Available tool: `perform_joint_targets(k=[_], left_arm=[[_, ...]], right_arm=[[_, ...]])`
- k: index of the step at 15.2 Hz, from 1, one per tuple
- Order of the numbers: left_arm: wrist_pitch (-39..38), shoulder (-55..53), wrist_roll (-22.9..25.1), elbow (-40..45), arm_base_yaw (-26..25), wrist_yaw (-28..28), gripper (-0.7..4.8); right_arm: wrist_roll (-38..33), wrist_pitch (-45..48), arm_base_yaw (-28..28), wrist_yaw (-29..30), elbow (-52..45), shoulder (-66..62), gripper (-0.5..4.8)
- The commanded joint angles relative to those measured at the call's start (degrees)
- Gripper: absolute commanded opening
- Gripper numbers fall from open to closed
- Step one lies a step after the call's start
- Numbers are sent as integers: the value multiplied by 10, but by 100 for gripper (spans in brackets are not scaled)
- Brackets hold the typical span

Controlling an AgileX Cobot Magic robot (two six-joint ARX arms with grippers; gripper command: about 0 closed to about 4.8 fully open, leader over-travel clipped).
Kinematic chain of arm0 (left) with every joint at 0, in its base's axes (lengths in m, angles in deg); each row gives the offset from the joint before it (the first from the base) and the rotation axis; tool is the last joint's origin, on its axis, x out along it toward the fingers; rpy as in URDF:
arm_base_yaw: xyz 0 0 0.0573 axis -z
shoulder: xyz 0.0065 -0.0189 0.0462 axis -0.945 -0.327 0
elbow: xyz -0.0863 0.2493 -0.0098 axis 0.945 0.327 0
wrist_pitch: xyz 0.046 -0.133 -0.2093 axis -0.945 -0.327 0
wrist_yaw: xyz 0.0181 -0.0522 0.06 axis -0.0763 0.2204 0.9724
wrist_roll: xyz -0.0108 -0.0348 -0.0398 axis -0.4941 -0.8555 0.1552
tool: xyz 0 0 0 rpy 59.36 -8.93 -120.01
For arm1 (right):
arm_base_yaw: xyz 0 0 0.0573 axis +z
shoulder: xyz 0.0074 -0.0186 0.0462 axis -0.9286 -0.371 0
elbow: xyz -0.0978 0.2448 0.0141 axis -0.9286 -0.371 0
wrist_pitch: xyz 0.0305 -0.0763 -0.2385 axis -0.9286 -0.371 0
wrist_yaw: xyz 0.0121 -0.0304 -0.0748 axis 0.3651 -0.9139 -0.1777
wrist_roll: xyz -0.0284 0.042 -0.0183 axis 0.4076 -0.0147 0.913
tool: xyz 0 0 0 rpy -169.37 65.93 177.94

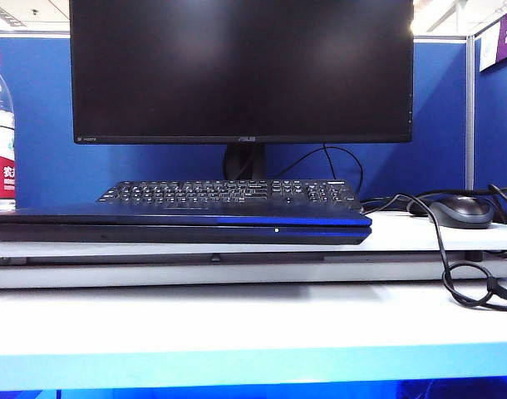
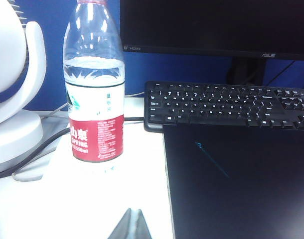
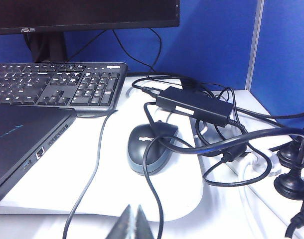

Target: Open the lid of the black laptop.

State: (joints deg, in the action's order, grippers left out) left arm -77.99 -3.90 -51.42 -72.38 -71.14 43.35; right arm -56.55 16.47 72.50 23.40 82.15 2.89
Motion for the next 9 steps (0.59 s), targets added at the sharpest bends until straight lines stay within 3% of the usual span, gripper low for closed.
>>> perform_joint_targets(k=[1, 5, 6, 7, 8, 9], left_arm=[[7, 0, 0, 0, -1, -2, -4], [11, 0, -1, 0, -1, -3, -4], [11, 0, -59, 0, -1, -15, -4], [11, 0, -172, 0, -1, -51, -4], [25, 0, -235, 0, 0, -97, -4], [66, 0, -273, 0, 0, -189, -4]], right_arm=[[-2, 9, 0, 0, -4, 1, -4], [-10, 10, 0, 2, -4, 1, -4], [-81, 10, 0, 26, -4, 1, -4], [-167, 35, 0, 61, -4, 1, -4], [-199, 72, 0, 126, -4, 1, -4], [-211, 123, 1, 216, -4, 1, -4]])
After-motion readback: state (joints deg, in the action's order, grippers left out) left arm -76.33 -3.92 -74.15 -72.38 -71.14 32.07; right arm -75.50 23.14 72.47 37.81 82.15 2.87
